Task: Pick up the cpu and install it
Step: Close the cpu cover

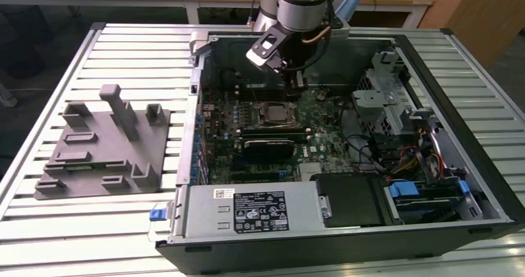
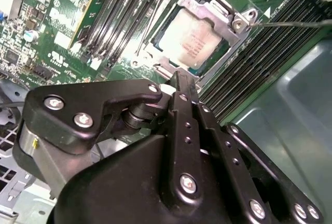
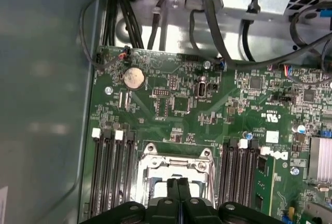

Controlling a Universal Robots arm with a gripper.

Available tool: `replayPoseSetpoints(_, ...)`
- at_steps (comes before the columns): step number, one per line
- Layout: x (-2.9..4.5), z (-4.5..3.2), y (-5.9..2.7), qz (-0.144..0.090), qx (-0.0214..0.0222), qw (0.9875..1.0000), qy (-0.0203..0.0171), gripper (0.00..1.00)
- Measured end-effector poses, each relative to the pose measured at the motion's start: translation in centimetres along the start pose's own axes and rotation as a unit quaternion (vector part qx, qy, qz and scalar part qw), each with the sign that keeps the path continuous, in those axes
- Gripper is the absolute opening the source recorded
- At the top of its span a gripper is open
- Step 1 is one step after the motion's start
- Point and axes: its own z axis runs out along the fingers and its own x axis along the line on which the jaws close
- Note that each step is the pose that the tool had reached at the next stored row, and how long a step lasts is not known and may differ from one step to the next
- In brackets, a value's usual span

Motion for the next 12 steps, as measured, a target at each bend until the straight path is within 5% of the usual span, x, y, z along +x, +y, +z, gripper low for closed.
replayPoseSetpoints(12,0.17,1.14,-1.96,0.0,0.0,1.0,0.0,0.11)
